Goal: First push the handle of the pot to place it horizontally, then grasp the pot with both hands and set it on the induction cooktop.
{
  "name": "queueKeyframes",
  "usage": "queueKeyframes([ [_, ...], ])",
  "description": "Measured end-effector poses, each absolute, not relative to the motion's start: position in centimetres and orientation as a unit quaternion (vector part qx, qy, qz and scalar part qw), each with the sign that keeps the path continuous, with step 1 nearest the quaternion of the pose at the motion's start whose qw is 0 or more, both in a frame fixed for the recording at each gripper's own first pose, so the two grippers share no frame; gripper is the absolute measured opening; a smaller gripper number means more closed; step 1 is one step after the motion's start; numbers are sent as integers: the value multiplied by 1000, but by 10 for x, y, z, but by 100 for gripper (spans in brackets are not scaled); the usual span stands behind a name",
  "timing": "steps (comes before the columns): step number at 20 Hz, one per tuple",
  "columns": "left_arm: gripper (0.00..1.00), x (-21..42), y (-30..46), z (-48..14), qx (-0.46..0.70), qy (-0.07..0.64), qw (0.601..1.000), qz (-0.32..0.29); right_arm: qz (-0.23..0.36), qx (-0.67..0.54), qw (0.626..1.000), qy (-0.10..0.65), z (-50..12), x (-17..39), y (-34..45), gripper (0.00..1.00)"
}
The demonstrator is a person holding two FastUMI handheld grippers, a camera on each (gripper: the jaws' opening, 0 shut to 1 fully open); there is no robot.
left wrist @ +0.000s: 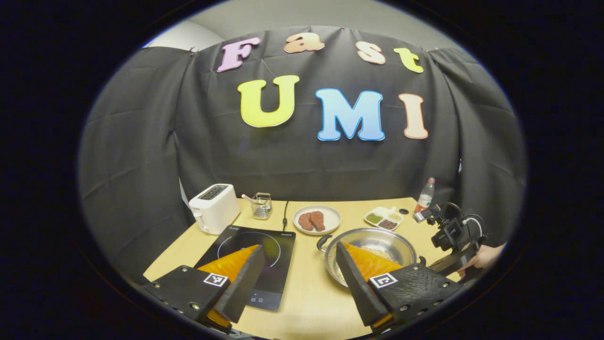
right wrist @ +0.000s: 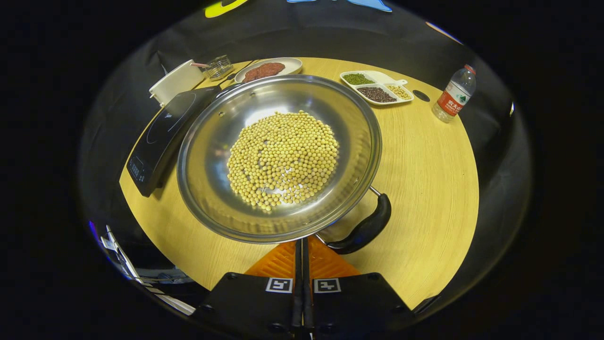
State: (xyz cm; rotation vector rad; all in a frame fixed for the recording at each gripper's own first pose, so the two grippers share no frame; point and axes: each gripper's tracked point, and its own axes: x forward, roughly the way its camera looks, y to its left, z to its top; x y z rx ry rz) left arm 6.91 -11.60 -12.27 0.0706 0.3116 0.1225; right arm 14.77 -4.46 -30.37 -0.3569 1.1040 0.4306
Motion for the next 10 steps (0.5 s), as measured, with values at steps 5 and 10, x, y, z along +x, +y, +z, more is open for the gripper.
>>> queueKeyframes([
  [5,93,73,-133,-128,34,162,984,63,198,-163,817,516,-300,163,-58,2],
  [10,89,74,-149,-129,32,166,983,69,195,-165,821,511,-299,176,-71,2],
])
